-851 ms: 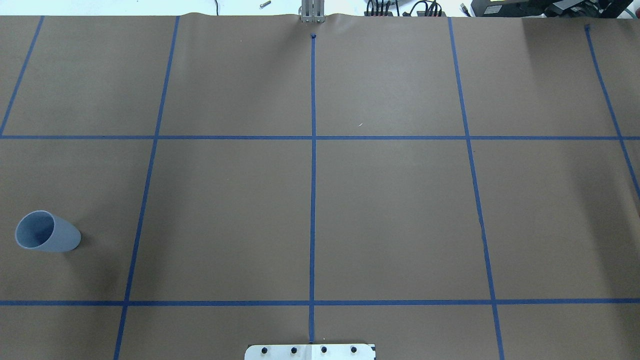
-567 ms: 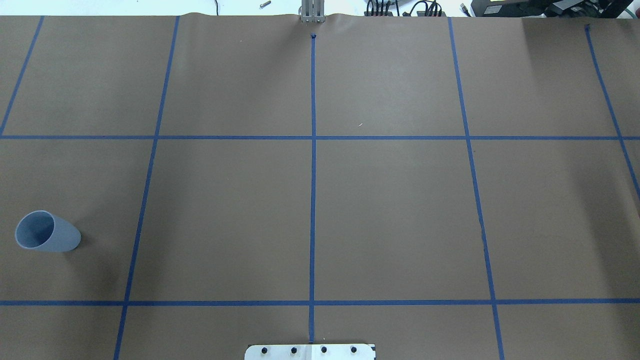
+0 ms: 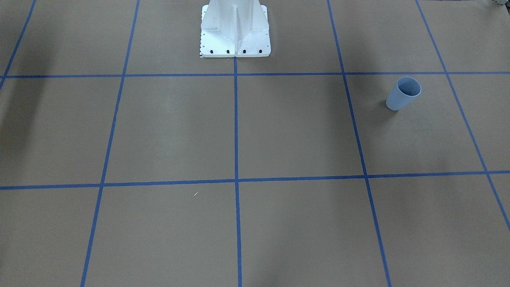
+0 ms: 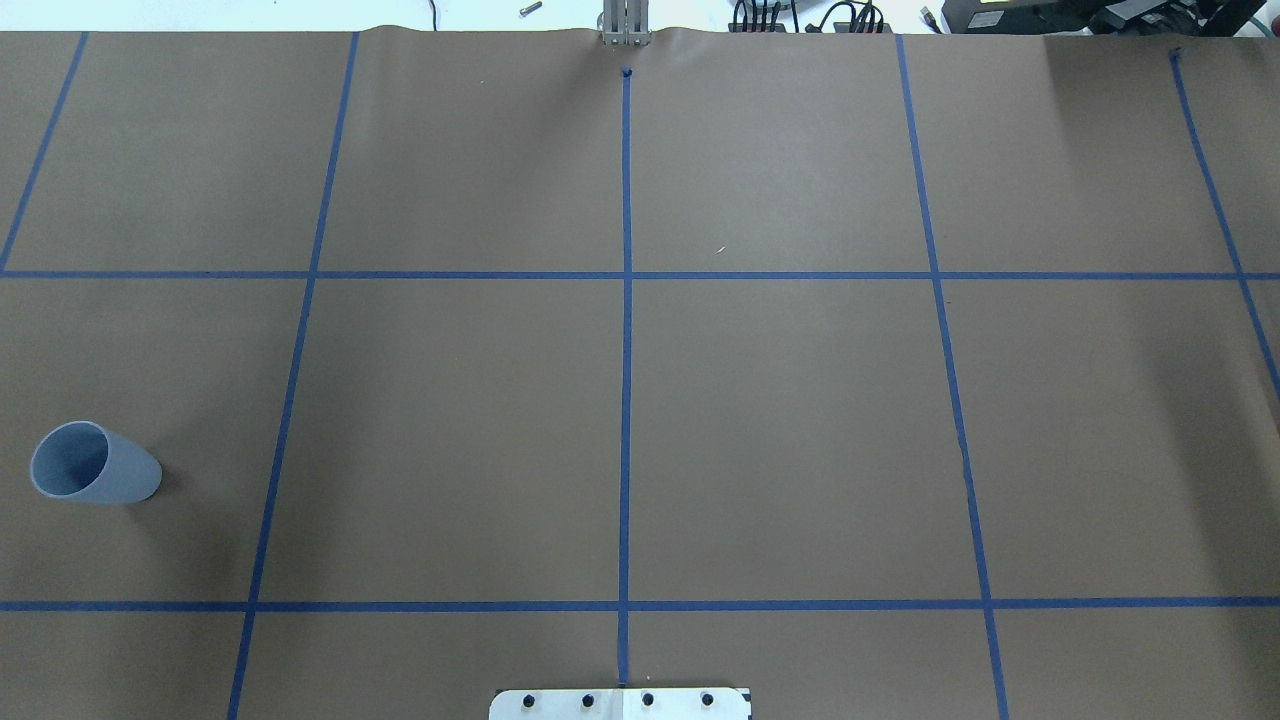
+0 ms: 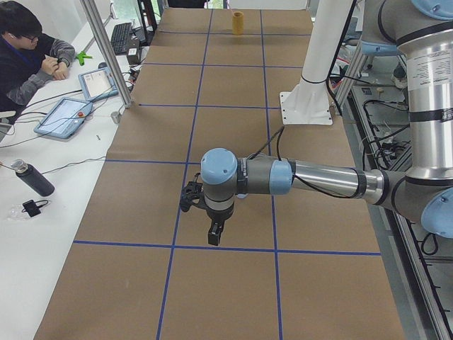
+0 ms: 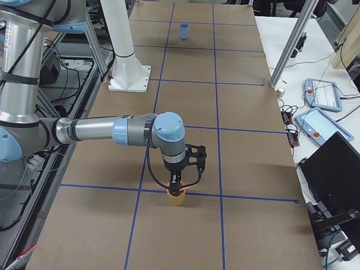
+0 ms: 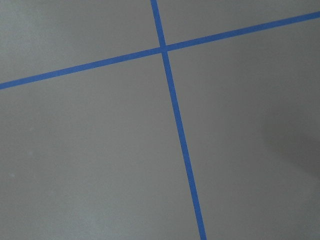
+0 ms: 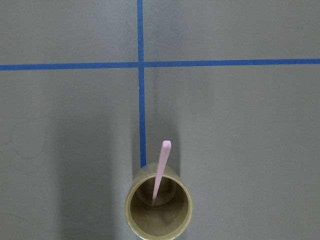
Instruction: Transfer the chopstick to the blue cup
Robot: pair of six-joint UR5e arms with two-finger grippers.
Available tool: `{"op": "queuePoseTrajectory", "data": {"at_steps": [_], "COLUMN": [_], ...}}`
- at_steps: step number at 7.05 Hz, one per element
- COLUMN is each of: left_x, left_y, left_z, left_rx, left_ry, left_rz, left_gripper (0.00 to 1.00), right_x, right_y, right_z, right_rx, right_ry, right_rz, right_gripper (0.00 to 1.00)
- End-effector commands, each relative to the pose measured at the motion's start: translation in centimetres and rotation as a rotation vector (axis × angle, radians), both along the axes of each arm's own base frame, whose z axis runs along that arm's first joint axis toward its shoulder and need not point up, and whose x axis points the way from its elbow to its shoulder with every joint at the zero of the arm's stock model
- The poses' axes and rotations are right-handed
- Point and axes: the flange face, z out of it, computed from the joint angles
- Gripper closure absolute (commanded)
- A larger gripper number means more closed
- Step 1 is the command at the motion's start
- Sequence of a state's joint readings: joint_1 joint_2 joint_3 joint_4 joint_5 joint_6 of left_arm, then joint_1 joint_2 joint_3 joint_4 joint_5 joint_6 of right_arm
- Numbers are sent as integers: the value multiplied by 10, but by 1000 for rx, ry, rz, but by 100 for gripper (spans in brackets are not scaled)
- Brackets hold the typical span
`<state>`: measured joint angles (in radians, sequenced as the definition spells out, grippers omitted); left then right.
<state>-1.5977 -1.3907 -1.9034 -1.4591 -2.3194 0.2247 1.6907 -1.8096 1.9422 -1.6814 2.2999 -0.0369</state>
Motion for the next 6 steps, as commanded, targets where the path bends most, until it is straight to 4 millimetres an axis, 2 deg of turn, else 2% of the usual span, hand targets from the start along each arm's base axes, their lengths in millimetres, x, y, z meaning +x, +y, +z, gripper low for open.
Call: {"op": "queuePoseTrajectory", "data": {"at_steps": [1,2,3,4,5,6], "left_x": [-1,0,0,7,12,16], "left_y": [-12,-26,-35,-32,-29,-9], "left_z": [-23,-38,-44,-42,-51,-56], "left_rx": [135,262,375,376,391,353], "left_ry": [-3,-5,2,92,177,217], "left_rz": [-3,-2,-2,22,46,12], "left_gripper": [2,2,2,2,2,2], "right_x": [1,2,-2,-5,-7,-8], "right_y": [-10,-17,-16,-3,6,7], "right_z": [-14,-12,-5,-5,3,-5], "right_rx": [85,177,229,263,357,344], "right_ry": [12,19,-25,-71,-77,-96], "right_rz": [10,10,3,-13,-13,38], "right_gripper": [0,0,0,0,0,0]}}
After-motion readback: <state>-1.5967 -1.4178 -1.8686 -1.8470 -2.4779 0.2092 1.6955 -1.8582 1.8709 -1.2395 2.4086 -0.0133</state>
